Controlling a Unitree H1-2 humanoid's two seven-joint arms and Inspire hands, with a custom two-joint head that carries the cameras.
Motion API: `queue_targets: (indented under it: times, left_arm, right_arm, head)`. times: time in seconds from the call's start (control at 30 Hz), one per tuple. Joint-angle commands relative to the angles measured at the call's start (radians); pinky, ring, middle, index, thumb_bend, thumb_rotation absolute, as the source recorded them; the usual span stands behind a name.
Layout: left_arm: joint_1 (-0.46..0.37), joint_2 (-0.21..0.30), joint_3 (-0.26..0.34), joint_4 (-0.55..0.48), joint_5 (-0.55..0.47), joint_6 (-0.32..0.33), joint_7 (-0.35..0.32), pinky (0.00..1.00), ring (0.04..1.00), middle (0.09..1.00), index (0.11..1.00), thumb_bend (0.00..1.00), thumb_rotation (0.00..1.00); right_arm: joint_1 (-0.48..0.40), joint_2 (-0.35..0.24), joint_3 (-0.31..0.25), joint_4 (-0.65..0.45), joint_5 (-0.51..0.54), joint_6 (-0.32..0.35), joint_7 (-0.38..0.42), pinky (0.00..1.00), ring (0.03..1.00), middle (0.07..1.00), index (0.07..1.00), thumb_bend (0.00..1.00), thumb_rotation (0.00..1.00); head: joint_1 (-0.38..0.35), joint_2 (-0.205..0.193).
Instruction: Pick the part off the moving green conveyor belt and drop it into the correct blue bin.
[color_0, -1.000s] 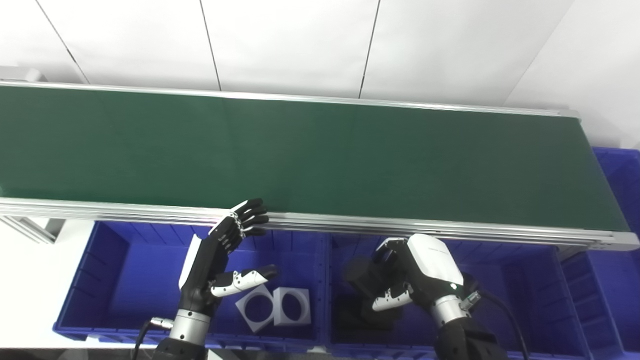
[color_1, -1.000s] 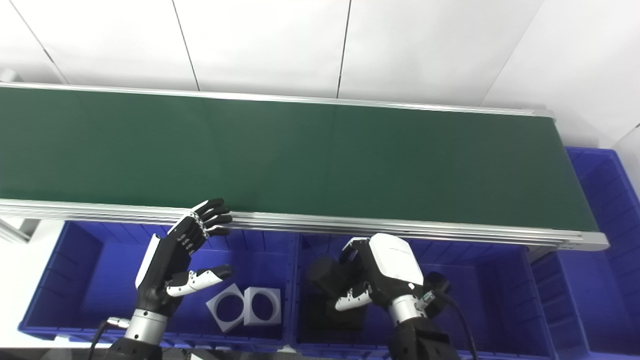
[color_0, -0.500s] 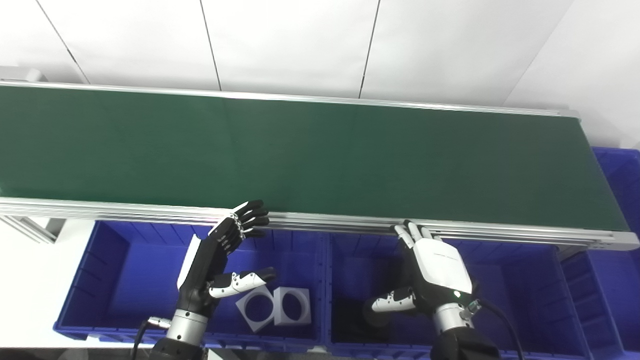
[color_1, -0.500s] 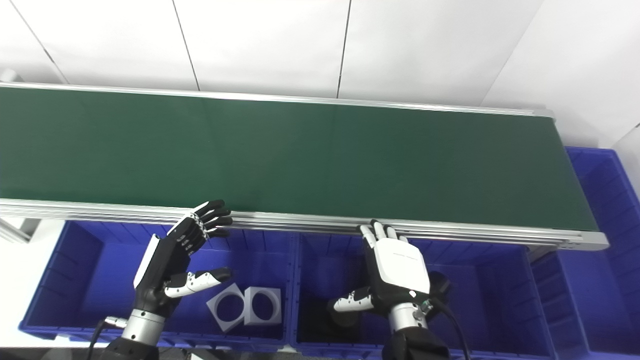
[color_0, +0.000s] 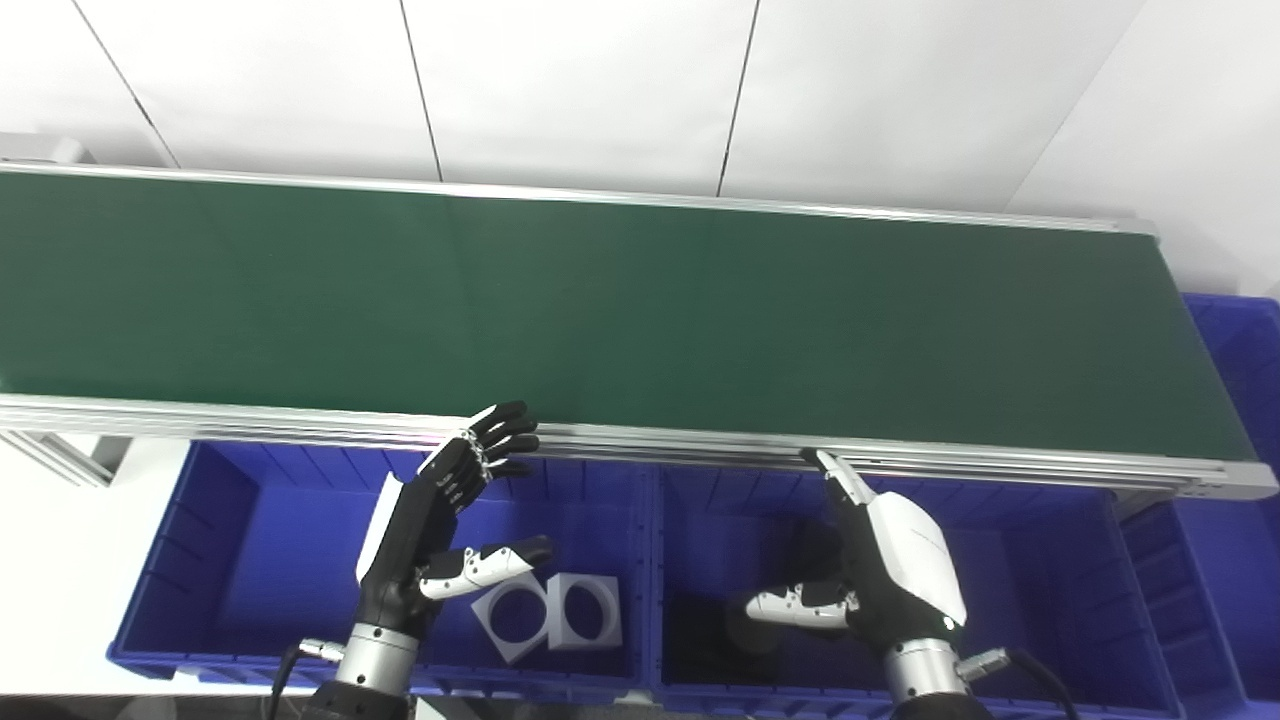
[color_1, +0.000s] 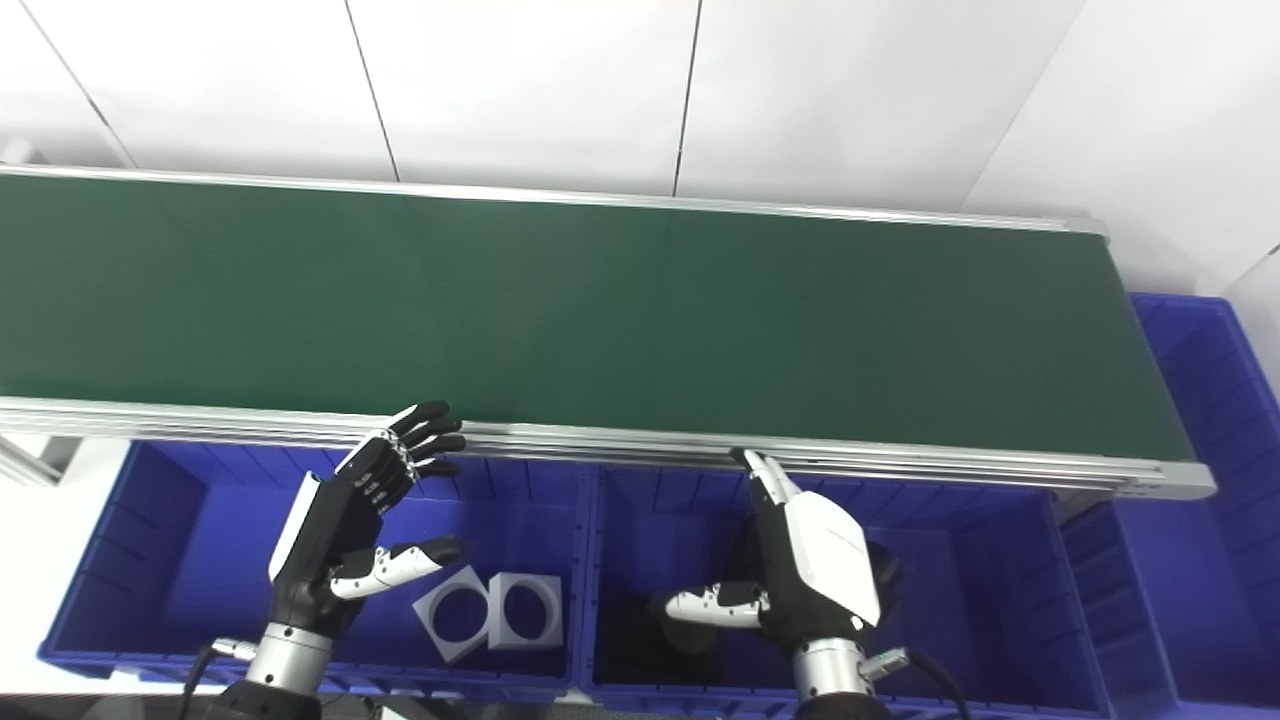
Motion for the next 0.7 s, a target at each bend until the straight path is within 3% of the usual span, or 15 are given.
queue_targets:
  times: [0.0, 0.13, 0.3, 0.67]
  left_arm:
    - [-0.001, -0.004, -0.003, -0.043, -0.004, -0.03, -0.012, 0.68, 0.758, 0.803, 0.817, 0.82, 0.35]
    - [0.001, -0.007, -0.003, -0.045, -0.007, -0.03, -0.015, 0.68, 0.759, 0.805, 0.818, 0.82, 0.34]
    - [0.007, -0.012, -0.003, -0.05, -0.013, -0.03, -0.018, 0.68, 0.762, 0.801, 0.815, 0.83, 0.33]
    - [0.004, -0.022, -0.003, -0.049, -0.006, -0.03, -0.018, 0.68, 0.757, 0.802, 0.816, 0.82, 0.32]
  right_arm:
    - [0.023, 0.031, -0.019, -0.026, 0.192, -0.153, -0.069, 0.67, 0.819, 0.887, 0.891, 0.76, 0.23]
    - [0.052, 0.037, -0.023, 0.001, 0.345, -0.259, -0.099, 0.63, 0.767, 0.845, 0.891, 0.76, 0.35]
    - [0.06, 0.03, -0.021, 0.033, 0.428, -0.346, -0.125, 0.61, 0.741, 0.821, 0.888, 0.76, 0.48]
    - [0.052, 0.022, -0.024, 0.046, 0.452, -0.373, -0.156, 0.6, 0.728, 0.809, 0.861, 0.72, 0.46]
  head:
    - [0.004, 0.001]
    - [0.008, 0.002]
    - [0.015, 0.003]
    - [0.026, 0.003]
